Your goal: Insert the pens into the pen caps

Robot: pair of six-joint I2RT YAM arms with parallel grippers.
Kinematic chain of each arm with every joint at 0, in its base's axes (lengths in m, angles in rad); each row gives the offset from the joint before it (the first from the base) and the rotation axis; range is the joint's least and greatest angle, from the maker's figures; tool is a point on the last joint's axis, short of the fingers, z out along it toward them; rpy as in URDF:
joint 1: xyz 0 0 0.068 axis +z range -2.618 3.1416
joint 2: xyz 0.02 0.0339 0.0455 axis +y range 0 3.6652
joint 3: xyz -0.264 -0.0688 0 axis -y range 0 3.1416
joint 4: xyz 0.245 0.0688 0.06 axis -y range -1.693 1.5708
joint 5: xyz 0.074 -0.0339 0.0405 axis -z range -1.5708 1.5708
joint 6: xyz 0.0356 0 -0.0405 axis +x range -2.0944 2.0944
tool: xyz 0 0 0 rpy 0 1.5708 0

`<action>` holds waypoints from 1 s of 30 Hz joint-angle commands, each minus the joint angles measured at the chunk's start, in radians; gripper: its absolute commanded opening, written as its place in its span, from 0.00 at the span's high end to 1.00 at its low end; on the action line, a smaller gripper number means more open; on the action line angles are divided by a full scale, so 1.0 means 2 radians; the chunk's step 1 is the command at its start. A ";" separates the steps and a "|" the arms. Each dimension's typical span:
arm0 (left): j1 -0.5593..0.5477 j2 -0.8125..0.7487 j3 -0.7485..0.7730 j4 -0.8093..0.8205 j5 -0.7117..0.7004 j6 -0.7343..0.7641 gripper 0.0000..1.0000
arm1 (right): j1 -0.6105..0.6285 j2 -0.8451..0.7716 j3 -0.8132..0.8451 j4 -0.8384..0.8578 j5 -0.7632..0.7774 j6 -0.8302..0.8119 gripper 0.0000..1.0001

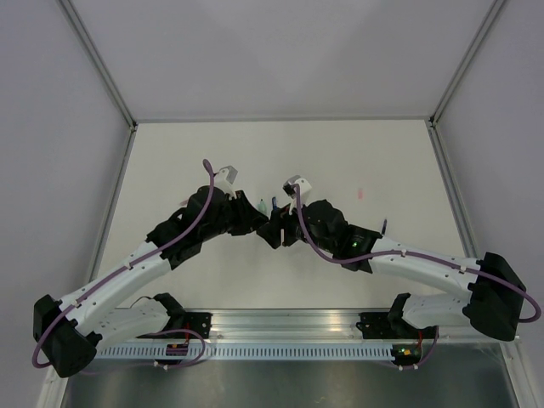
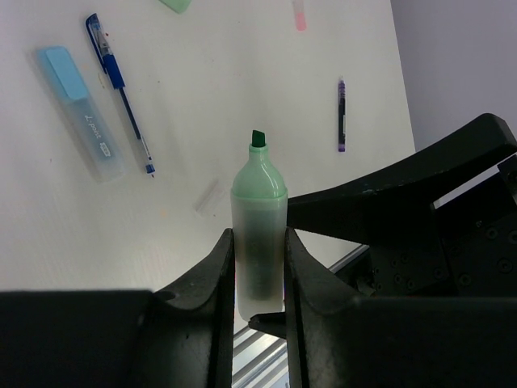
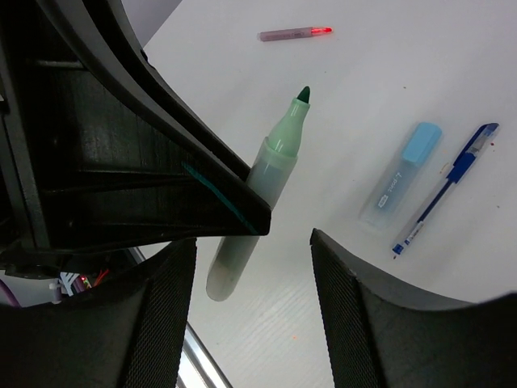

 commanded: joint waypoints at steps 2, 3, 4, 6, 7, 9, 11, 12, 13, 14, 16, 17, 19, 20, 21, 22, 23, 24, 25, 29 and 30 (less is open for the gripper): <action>-0.001 -0.001 0.003 0.021 0.011 -0.014 0.98 | 0.009 0.019 0.028 0.013 0.010 -0.003 0.37; -0.001 -0.002 0.003 0.020 0.011 -0.013 0.98 | 0.010 0.021 0.030 0.010 0.011 -0.003 0.38; -0.001 -0.003 0.003 0.021 0.009 -0.014 0.98 | 0.012 0.024 0.032 0.010 0.015 -0.003 0.40; -0.002 -0.004 -0.001 0.024 0.006 -0.015 0.98 | 0.013 0.027 0.034 0.007 0.020 0.001 0.43; -0.001 -0.004 -0.002 0.025 0.008 -0.016 0.98 | 0.013 0.028 0.033 0.006 0.022 0.003 0.46; -0.001 -0.003 -0.003 0.029 0.010 -0.016 0.98 | 0.013 0.028 0.033 0.005 0.025 0.006 0.47; -0.001 -0.001 -0.003 0.030 0.011 -0.016 0.98 | 0.013 0.028 0.032 0.005 0.029 0.008 0.49; -0.001 0.001 -0.004 0.033 0.013 -0.017 0.98 | 0.013 0.027 0.032 0.004 0.028 0.008 0.51; -0.001 0.000 -0.006 0.037 0.019 -0.017 0.98 | 0.013 0.027 0.034 0.002 0.027 0.010 0.56; -0.001 0.001 -0.007 0.040 0.021 -0.018 0.98 | 0.013 0.026 0.034 0.001 0.026 0.010 0.60; -0.001 0.001 -0.007 0.046 0.030 -0.017 0.98 | 0.013 0.023 0.034 -0.001 0.024 0.012 0.71; -0.001 0.000 -0.006 0.046 0.032 -0.017 0.98 | 0.013 0.021 0.033 -0.001 0.022 0.013 0.75; -0.001 -0.003 -0.004 0.050 0.040 -0.011 0.91 | 0.013 0.018 0.030 -0.002 0.023 0.017 0.91; -0.001 -0.005 -0.003 0.051 0.043 -0.009 0.84 | 0.013 0.015 0.028 -0.002 0.025 0.019 0.99; -0.001 -0.007 -0.001 0.051 0.045 -0.007 0.75 | 0.013 0.010 0.027 -0.002 0.035 0.023 1.00; -0.001 -0.010 0.006 0.048 0.050 -0.003 0.57 | 0.013 0.008 0.024 -0.005 0.041 0.031 1.00; -0.002 -0.011 0.010 0.044 0.053 0.002 0.49 | 0.013 0.005 0.024 -0.011 0.047 0.033 1.00; -0.002 -0.011 0.016 0.037 0.056 0.004 0.39 | 0.013 -0.002 0.023 -0.018 0.063 0.036 1.00; -0.001 -0.012 0.022 0.030 0.063 0.014 0.31 | 0.012 -0.007 0.024 -0.026 0.072 0.039 1.00; -0.001 -0.014 0.047 0.000 0.080 0.042 0.22 | -0.004 -0.033 0.027 -0.090 0.098 0.053 1.00; -0.001 -0.016 0.048 -0.002 0.084 0.046 0.21 | -0.011 -0.046 0.026 -0.103 0.100 0.053 1.00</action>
